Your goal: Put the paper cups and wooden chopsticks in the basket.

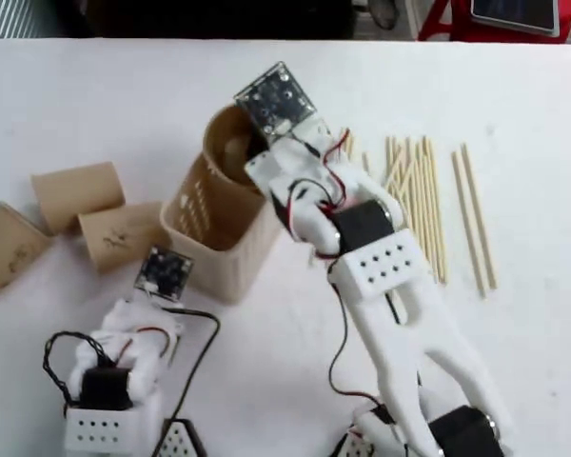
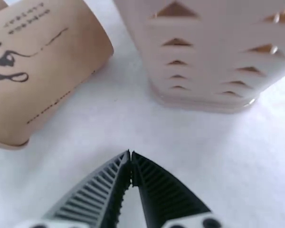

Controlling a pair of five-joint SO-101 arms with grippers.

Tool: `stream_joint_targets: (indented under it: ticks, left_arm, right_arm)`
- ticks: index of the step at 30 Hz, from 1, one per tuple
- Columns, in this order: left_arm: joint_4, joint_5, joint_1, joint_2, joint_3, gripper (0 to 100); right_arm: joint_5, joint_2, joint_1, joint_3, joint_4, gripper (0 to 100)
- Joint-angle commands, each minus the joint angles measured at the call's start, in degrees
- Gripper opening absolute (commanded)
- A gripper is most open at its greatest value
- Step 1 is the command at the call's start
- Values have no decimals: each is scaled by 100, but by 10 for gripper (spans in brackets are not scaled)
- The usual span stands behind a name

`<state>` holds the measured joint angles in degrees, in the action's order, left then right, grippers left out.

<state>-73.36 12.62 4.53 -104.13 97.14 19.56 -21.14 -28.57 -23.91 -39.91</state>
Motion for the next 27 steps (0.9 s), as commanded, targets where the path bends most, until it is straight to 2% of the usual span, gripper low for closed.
stream_joint_targets:
  ticks: [1,8,13,17,21,25,27]
  left_arm:
    - [-35,26,-57,-40,-9,24]
    - [-35,26,-57,-40,-9,24]
    - [-35,26,-57,-40,-9,24]
    - [-35,26,-57,-40,-9,24]
    - [-35,26,-57,-40,-9,24]
    - [-35,26,-57,-40,-9,24]
    - [-35,26,-57,-40,-9,24]
  right_arm:
    - [70,4,-13,79,48,163]
    - [62,-1367,-110,457,-708,163]
    - [97,-2044,-154,-299,-971,163]
    - [97,-2325,-119,-1240,-435,163]
    - [114,-2246,-101,-1952,611,164]
    - [105,-1991,-119,-1987,1692,163]
    - [70,-1974,-154,-1793,1921,163]
